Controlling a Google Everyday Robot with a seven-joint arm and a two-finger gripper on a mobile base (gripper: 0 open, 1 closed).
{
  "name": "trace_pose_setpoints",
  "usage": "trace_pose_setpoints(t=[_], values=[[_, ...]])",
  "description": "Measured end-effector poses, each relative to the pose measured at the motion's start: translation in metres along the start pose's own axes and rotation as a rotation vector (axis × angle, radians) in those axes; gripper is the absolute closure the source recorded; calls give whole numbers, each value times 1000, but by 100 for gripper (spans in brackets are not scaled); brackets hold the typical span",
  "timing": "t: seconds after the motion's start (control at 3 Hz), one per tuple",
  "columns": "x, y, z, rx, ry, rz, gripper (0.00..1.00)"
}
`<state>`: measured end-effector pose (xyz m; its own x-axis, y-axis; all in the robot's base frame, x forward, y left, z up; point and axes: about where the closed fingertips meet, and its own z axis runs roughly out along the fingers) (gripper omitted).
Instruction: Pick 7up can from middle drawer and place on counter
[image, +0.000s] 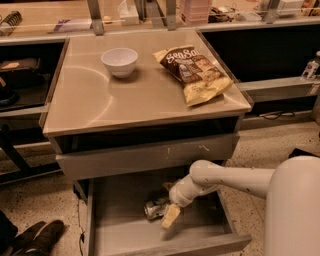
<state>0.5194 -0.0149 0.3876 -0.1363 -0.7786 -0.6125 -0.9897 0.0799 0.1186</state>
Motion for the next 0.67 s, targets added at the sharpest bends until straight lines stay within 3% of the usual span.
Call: trace_pose_setpoints(t=[0.33,0.67], values=[[1,3,12,-11,-24,17,0],[2,3,13,-12,-24,17,17]])
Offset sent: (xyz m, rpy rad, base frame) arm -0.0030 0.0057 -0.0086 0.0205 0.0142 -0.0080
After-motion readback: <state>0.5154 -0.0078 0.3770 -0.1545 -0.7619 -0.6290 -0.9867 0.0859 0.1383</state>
